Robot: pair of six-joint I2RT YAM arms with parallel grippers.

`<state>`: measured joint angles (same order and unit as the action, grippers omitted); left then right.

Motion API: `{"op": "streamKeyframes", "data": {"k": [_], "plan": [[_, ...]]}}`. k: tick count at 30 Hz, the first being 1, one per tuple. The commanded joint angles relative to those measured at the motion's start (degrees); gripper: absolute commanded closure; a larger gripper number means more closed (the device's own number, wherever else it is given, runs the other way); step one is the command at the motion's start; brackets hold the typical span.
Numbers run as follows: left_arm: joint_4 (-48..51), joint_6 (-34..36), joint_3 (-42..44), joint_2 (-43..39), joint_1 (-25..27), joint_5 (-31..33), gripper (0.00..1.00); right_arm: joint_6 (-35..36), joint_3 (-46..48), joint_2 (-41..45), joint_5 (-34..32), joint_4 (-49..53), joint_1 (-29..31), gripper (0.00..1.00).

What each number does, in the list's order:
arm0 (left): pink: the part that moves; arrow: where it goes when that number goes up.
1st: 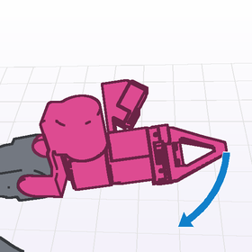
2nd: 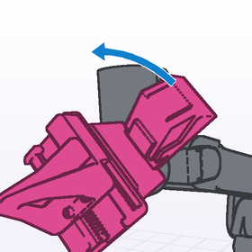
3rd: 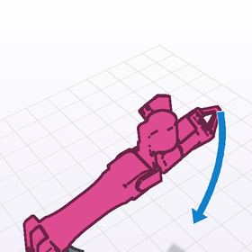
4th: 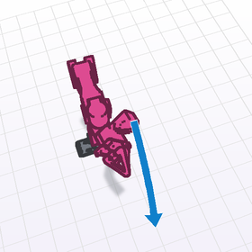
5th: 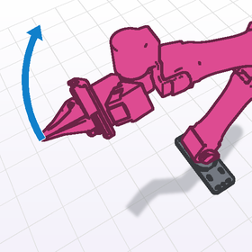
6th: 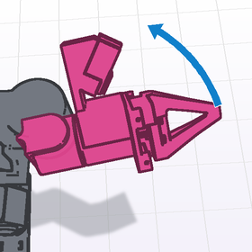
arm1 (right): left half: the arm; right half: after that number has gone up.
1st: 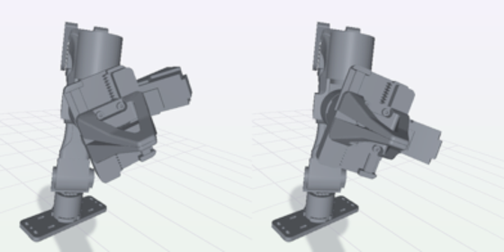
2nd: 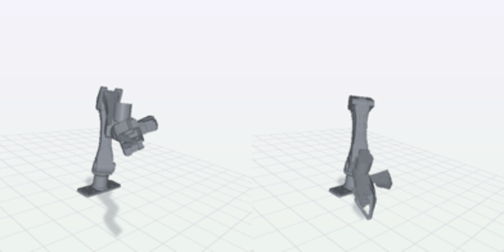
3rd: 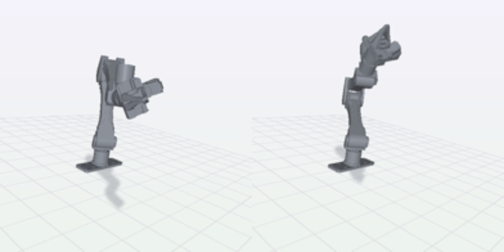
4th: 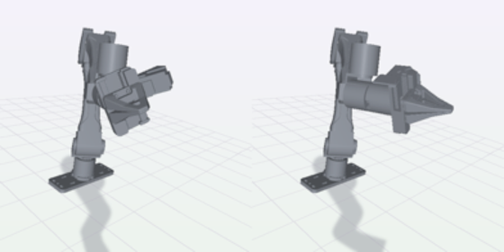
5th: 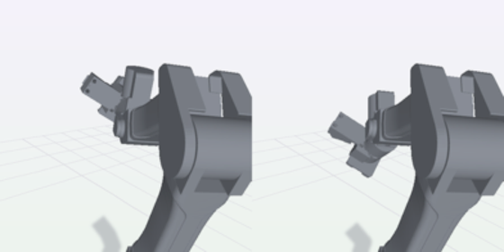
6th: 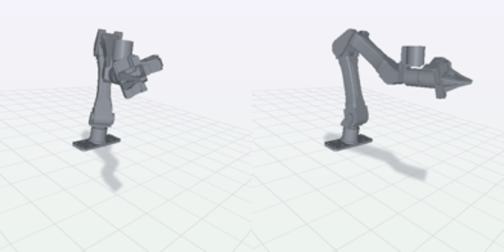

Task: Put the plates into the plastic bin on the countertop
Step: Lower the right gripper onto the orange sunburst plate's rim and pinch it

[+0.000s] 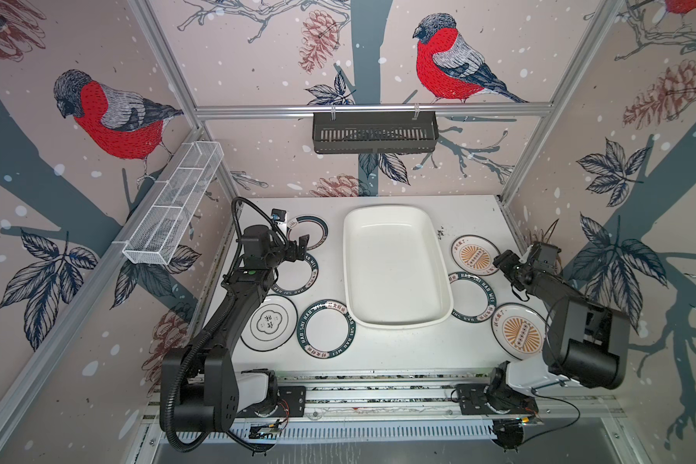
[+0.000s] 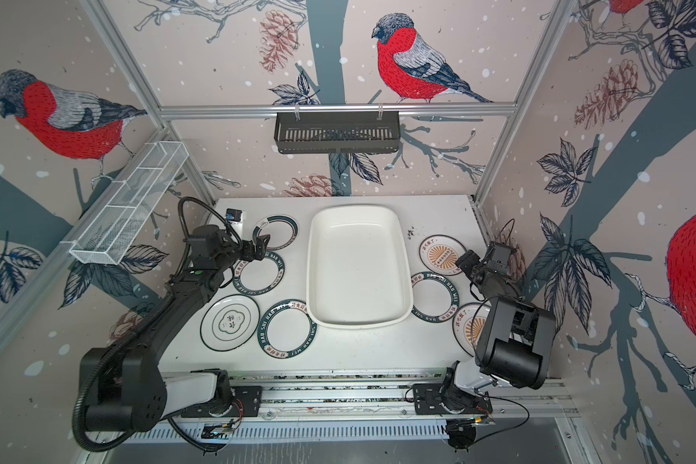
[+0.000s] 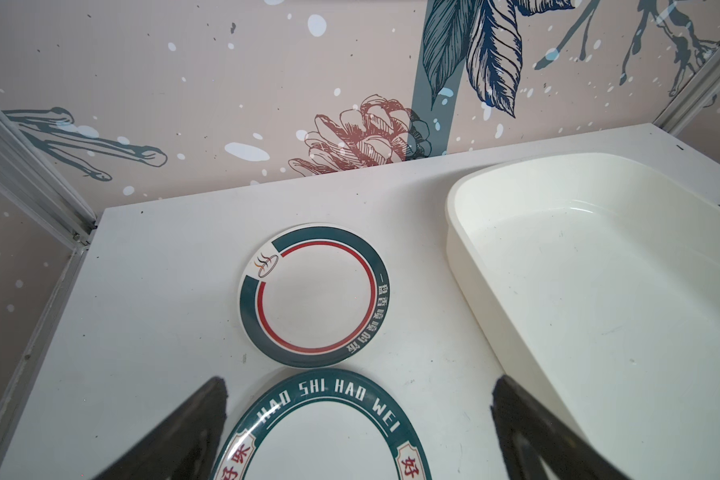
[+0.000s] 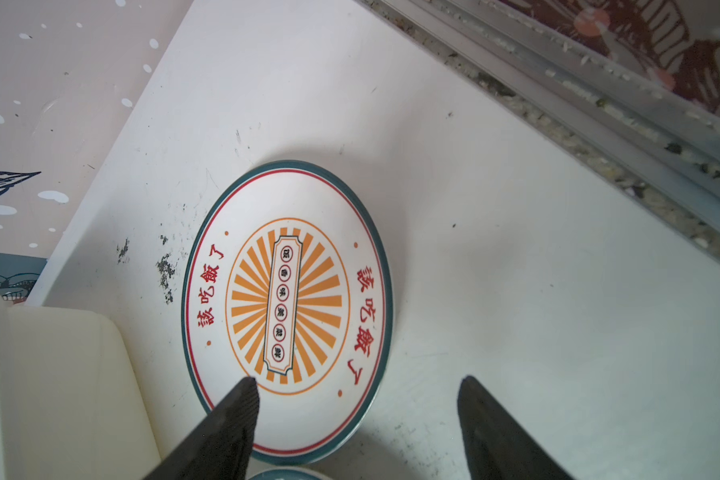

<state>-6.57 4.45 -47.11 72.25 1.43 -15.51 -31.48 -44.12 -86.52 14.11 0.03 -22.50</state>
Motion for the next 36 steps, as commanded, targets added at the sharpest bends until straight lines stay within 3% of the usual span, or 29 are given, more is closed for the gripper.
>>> {"op": "streamKeyframes", "data": {"k": [1,9,16,28,36], "plan": [[3.6,1.4,-1.7,-0.6,0.1,-3.3,0.01,-0.2,0.3,-1.4,3.5,-0.8,-1.2,0.26],[6.2,2.1,-2.8,-2.0,0.2,-6.7,0.01,-2.5,0.1,-6.3,12.3,-5.6,-3.1,0.35],[8.1,2.1,-4.2,-2.5,0.7,-9.7,0.01,-5.2,0.2,-11.2,15.9,-9.6,-3.0,0.42],[8.7,2.1,-4.2,-3.3,1.3,-10.3,0.01,-6.7,0.3,-14.7,16.5,-12.9,-3.3,0.47],[11.9,6.1,-5.6,-3.7,1.5,-9.6,0.01,-6.7,0.8,-16.4,17.4,-14.9,-3.6,0.5]]}}
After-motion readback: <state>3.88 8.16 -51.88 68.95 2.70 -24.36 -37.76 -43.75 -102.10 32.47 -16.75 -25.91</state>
